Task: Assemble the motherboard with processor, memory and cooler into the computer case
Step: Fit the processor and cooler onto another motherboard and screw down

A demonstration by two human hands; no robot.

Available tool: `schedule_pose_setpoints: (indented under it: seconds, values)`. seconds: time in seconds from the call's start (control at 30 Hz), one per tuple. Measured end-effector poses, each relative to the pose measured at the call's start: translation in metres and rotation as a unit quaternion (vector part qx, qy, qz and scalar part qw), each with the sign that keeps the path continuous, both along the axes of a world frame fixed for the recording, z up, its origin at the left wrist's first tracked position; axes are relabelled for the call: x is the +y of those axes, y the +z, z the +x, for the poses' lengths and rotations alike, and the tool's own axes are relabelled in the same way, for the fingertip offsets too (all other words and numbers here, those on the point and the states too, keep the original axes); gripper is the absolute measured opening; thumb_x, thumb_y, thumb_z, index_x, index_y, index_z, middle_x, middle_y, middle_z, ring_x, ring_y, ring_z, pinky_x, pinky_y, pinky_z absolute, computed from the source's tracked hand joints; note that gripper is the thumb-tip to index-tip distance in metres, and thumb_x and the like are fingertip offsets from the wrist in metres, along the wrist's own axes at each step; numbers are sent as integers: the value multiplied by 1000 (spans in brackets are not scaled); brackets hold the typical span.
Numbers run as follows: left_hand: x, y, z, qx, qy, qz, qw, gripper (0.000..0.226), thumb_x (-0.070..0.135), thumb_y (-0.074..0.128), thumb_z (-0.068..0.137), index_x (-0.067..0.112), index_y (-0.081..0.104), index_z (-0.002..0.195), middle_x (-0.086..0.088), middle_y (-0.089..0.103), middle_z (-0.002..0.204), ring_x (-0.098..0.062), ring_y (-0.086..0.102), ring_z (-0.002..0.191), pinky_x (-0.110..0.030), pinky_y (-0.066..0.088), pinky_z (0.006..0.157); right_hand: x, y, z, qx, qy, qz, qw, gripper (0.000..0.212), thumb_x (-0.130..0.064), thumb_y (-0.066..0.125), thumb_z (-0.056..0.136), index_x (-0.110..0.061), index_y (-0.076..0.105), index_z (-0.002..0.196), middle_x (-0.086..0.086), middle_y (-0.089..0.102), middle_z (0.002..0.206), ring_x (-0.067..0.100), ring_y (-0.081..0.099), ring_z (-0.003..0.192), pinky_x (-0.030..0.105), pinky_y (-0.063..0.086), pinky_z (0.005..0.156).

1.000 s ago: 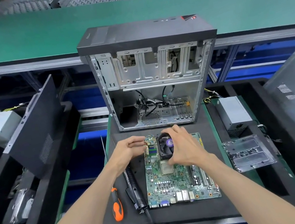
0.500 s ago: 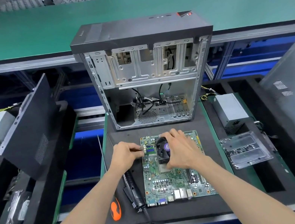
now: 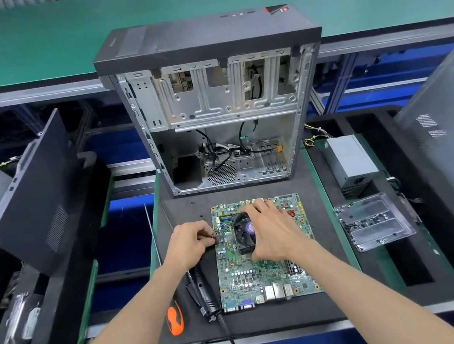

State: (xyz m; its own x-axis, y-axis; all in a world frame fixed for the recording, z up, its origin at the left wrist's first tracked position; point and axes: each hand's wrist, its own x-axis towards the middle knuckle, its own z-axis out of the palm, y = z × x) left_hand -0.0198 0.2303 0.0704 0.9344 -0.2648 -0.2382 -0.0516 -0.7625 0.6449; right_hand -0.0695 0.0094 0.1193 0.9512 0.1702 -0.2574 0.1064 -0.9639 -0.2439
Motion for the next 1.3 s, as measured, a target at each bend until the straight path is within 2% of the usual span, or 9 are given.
schedule_pose_setpoints:
  seconds: [0.13,0.23,0.37,0.53,0.63,0.87,1.1,1.3]
  values:
    - [1,-1,-1,-4,-8,6,1000,17,15,81,80,28,71,76,19,68,72,-3,64,75,-34,55,76,-1,1,1,-1,-5,2,1000,97,-37,86,64,-20,36,145,4,40,138,27,39,129,50,42,105]
    - [1,-2,-1,-7,-4,-4,1000,17,15,82,79,27,71,75,19,68,70,-3,61,71,-35,55,75,-1,1,1,-6,-8,6,1000,93,-35,85,65,-21,36,144,3,41,136,27,38,128,49,40,106]
    - [1,-3,-1,-12,-12,3,1000,25,17,81,81,34,66,72,19,67,73,-6,60,73,-35,54,76,-1,2,1,-6,-11,12,1000,94,-36,85,66,-21,37,144,3,41,137,26,38,128,48,41,105]
    - [1,-4,-1,-10,-28,22,999,23,21,80,82,36,66,73,21,66,75,-10,58,73,-38,54,77,-2,4,0,-8,-10,10,1000,93,-38,85,66,-19,38,143,3,41,135,27,39,125,47,42,100]
    - [1,-4,1,-11,-41,32,999,17,21,79,84,32,69,77,14,70,80,-17,63,84,-40,54,81,-2,4,0,-8,-9,9,1000,92,-38,85,65,-18,38,141,4,41,134,28,40,124,47,43,99]
    - [-1,-3,5,-20,-81,51,995,2,20,75,88,21,73,89,7,72,86,-19,64,87,-37,53,81,-2,4,0,-8,-9,14,1000,92,-39,85,65,-19,38,141,4,41,133,28,40,123,48,43,99]
    - [2,-1,9,-39,-106,47,993,2,18,72,91,18,73,93,9,70,83,-10,57,75,-23,40,70,-3,2,2,-9,-14,13,1000,91,-37,85,65,-19,39,141,4,41,134,28,40,124,48,42,100]
    - [2,0,10,-32,-125,57,990,7,19,71,92,17,75,97,5,72,85,-3,53,67,-22,40,67,-4,-2,2,-19,-12,12,1000,90,-38,84,68,-20,37,143,4,41,134,27,40,124,49,42,101]
